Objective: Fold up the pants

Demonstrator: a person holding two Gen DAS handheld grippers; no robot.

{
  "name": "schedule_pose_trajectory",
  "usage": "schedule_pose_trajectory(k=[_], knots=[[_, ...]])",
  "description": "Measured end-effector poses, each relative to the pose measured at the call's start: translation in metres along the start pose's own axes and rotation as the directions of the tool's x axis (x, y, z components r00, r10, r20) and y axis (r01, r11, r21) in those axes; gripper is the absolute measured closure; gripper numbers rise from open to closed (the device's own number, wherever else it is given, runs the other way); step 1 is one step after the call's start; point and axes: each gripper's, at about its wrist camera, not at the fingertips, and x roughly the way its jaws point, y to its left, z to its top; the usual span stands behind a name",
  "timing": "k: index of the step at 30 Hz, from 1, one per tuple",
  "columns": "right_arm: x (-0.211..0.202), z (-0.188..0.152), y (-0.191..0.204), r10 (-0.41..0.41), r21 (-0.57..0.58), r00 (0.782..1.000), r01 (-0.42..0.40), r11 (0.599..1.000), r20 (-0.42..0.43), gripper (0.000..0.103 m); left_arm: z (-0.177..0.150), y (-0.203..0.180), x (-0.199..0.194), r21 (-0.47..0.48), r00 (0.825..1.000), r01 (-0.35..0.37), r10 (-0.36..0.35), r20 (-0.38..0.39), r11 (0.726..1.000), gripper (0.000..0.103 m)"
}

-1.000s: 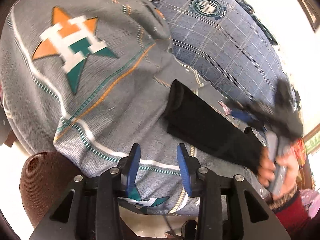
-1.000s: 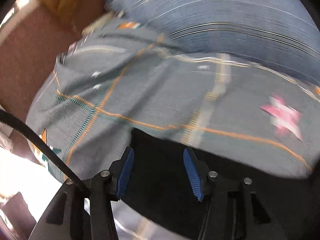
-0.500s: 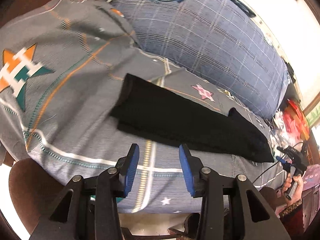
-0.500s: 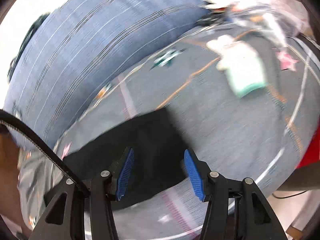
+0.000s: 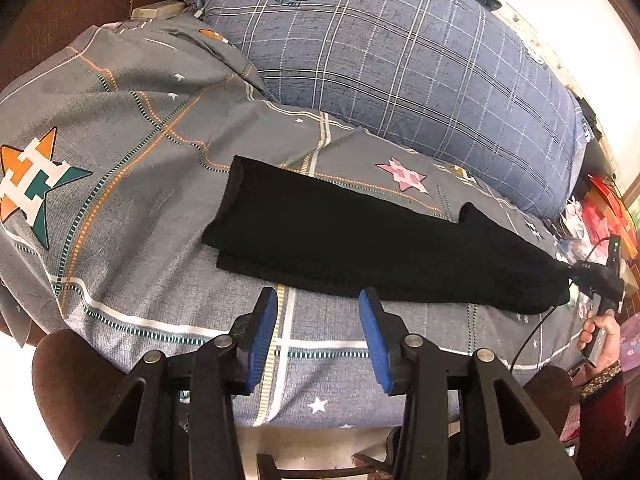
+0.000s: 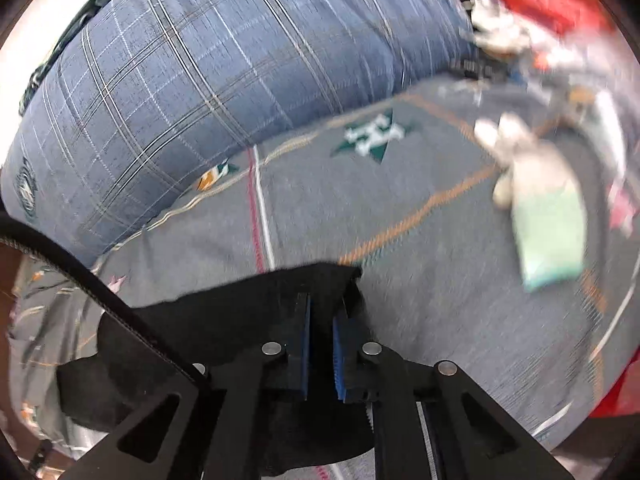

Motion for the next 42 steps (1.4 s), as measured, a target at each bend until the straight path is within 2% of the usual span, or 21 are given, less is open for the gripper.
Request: schedule_pose_trajectory(k=[3,5,7,9,10,11,13,14,16,20,24,25,26,27,29,33,35,36,38,40,42], knots=[[0.002,0.011,0.004,-0.148,-0.064,0.988,0.150,0.987,0.032,0.098,0.002,0.003,0.004,-0.002,1.000,0.007,-0.007,-0.005,1.000,0.062],[0.011,0.014,0.002,-0.289,-0.100,0.956,0.293,0.951,0.051,0.101,0.003,0.003,0.006,0.004,1.000,0.008,-0.008,-0.010,1.000,0.062],[0.012,0.013,-0.008,-0.327,-0.066,0.945,0.327,0.943,0.019,0.100,0.004,0.005,0.009,0.010,1.000,0.012,-0.011,-0.014,1.000,0.062],[-0.004,0.008,-0.011,-0.249,-0.007,0.968,0.250,0.968,0.020,0.097,0.005,0.007,0.012,0.003,1.000,0.015,-0.015,-0.019,1.000,0.061],[-0.015,0.003,-0.004,-0.167,-0.001,0.986,0.167,0.986,0.016,0.083,0.005,0.009,0.013,-0.007,1.000,0.019,-0.019,-0.020,1.000,0.061],[-0.022,-0.003,0.004,-0.096,-0.002,0.995,0.096,0.995,0.008,0.059,0.005,0.011,0.014,-0.019,0.999,0.025,-0.026,-0.021,1.000,0.061],[-0.033,-0.018,0.018,0.070,0.001,0.997,-0.070,0.998,-0.010,0.041,0.004,0.014,0.013,-0.039,0.999,0.038,-0.039,-0.017,0.999,0.061],[-0.040,-0.027,0.021,0.135,0.012,0.991,-0.134,0.991,-0.019,0.041,0.002,0.015,0.011,-0.048,0.999,0.046,-0.046,-0.014,0.998,0.061],[-0.048,-0.038,0.019,0.146,0.032,0.989,-0.146,0.989,-0.021,0.041,-0.001,0.017,0.008,-0.052,0.998,0.058,-0.059,-0.012,0.997,0.059],[-0.042,-0.048,-0.014,-0.004,0.073,1.000,0.006,0.997,-0.020,0.042,-0.005,0.021,0.001,-0.043,0.998,0.061,-0.061,-0.006,0.997,0.058],[-0.029,-0.057,-0.028,0.034,0.129,0.997,-0.025,0.991,-0.073,0.042,-0.005,0.025,-0.001,-0.061,0.998,0.061,-0.061,0.000,0.996,0.058],[-0.026,-0.059,-0.028,0.053,0.139,0.995,-0.041,0.990,-0.085,0.046,-0.005,0.025,-0.002,-0.065,0.998,0.062,-0.062,0.002,0.996,0.058],[-0.020,-0.059,-0.028,0.078,0.153,0.992,-0.061,0.986,-0.102,0.066,-0.005,0.025,-0.002,-0.067,0.998,0.062,-0.062,0.003,0.996,0.058],[-0.017,-0.060,-0.028,0.082,0.158,0.990,-0.064,0.985,-0.114,0.077,-0.005,0.024,-0.003,-0.067,0.998,0.061,-0.061,0.002,0.996,0.058],[-0.019,-0.060,-0.025,0.059,0.143,0.994,-0.046,0.989,-0.088,0.083,-0.006,0.023,-0.005,-0.060,0.998,0.058,-0.058,0.002,0.997,0.058],[-0.011,-0.055,-0.021,-0.073,0.094,0.994,0.080,0.992,-0.082,0.088,-0.005,0.026,-0.005,-0.067,0.998,0.057,-0.057,0.001,0.996,0.058],[0.000,-0.057,-0.020,-0.252,0.011,0.964,0.254,0.967,-0.091,0.088,-0.006,0.030,-0.004,-0.082,0.998,0.059,-0.059,0.000,0.995,0.058],[0.004,-0.059,-0.025,-0.286,0.005,0.952,0.288,0.958,-0.113,0.087,-0.007,0.031,-0.004,-0.085,0.998,0.056,-0.056,0.001,0.995,0.058],[-0.002,-0.062,-0.038,-0.277,0.061,0.952,0.286,0.956,-0.129,0.085,-0.007,0.035,-0.003,-0.091,0.999,0.049,-0.049,0.001,0.995,0.057],[-0.020,-0.061,-0.037,-0.280,0.063,0.956,0.285,0.956,-0.083,0.084,-0.007,0.045,0.001,-0.120,0.999,0.047,-0.048,-0.003,0.992,0.056],[-0.045,-0.057,-0.016,-0.220,0.018,0.975,0.221,0.975,-0.022,0.078,-0.006,0.055,0.008,-0.156,0.998,0.055,-0.058,-0.018,0.986,0.056]])
